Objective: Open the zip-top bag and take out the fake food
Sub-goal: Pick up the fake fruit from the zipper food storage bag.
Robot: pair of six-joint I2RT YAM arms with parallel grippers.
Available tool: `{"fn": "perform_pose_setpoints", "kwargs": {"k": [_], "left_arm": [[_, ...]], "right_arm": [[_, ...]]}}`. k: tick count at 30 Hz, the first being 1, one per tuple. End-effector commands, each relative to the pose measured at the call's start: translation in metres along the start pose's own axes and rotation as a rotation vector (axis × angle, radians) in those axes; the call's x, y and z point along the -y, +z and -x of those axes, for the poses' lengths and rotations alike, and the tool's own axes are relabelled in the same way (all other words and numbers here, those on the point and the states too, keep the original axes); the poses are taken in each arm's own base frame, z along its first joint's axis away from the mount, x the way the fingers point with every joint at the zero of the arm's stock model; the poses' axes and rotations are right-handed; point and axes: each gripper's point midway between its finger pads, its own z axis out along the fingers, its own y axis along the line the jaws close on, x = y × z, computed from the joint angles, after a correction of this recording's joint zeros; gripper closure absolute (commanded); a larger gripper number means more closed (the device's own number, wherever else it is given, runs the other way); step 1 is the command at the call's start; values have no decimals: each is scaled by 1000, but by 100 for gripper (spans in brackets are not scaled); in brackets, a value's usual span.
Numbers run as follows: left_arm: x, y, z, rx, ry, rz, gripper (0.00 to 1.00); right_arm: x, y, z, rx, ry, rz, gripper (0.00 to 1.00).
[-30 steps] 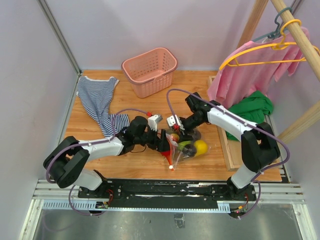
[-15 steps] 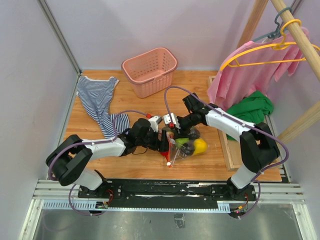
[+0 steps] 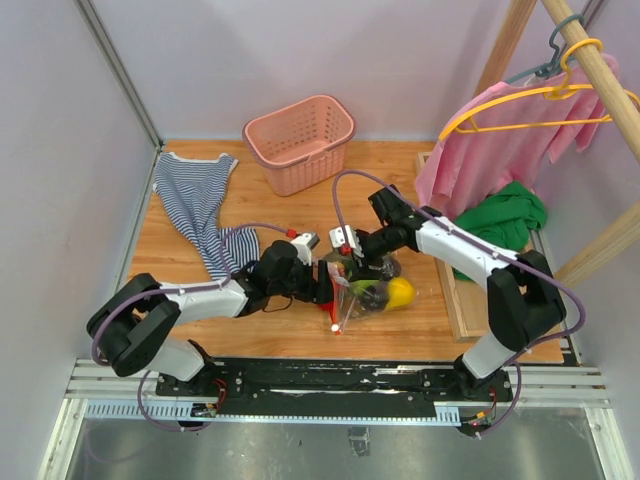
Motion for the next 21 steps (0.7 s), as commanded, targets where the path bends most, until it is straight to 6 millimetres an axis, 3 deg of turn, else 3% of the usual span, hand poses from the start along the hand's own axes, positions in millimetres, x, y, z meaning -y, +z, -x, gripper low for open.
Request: {"fn": "perform_pose_setpoints", "kwargs": {"k": [1,5,11,21], "left_arm": [[4,-11,4,40,15,-4,65],[4,-21,-1,25,16,0,68],[3,-34,-14,-26,9,13,72],[2,-55,-34,-101,-53,35,72]], "right_arm": [[-2,-28,20,53,-22,-32,29],[-15,-49,33,94,-93,-42,18],[-60,-60,61,226,-148,50,6],[-80,-48,45,241,-122,75,4]]}}
